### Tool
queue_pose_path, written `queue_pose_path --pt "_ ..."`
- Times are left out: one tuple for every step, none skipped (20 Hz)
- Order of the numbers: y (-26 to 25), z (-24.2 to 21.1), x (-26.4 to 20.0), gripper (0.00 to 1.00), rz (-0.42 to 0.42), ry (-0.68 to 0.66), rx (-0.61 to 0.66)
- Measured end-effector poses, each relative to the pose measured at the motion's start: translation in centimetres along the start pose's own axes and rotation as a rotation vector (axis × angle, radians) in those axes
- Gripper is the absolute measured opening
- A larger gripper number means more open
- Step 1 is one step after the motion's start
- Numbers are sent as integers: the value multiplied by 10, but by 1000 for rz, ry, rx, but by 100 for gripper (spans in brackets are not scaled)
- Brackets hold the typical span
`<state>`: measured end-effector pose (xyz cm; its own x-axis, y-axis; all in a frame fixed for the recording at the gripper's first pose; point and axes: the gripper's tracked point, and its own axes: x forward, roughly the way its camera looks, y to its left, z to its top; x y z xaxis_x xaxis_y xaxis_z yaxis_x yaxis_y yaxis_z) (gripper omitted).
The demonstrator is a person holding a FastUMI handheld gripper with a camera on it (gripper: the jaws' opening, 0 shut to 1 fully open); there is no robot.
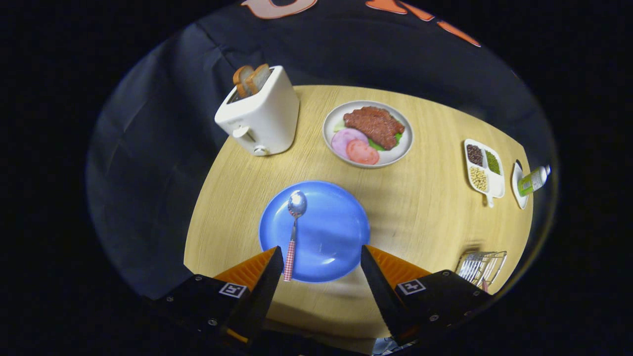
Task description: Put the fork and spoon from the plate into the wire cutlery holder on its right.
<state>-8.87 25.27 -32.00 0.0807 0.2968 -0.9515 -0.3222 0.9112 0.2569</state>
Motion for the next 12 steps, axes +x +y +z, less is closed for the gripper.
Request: queue_pose_path --pt "7 -5 9 93 3 30 -14" --pt "14 -12 18 92 3 61 -25" --pt "17 -17 25 90 6 86 -31" --pt "20 -20 33 89 1 107 -37" --pt "22 -24 41 87 -5 130 -44" --pt "25 -29 47 86 -19 149 -50" --pt "26 -33 54 85 -28 166 -52" --pt "25 -38 62 84 -37 185 -48" --pt "27 -42 68 80 -39 202 -41" --pt "29 -46 74 78 -42 216 -35" --pt "29 -49 79 73 -47 228 -31" --pt "28 -52 82 71 -56 235 -31"
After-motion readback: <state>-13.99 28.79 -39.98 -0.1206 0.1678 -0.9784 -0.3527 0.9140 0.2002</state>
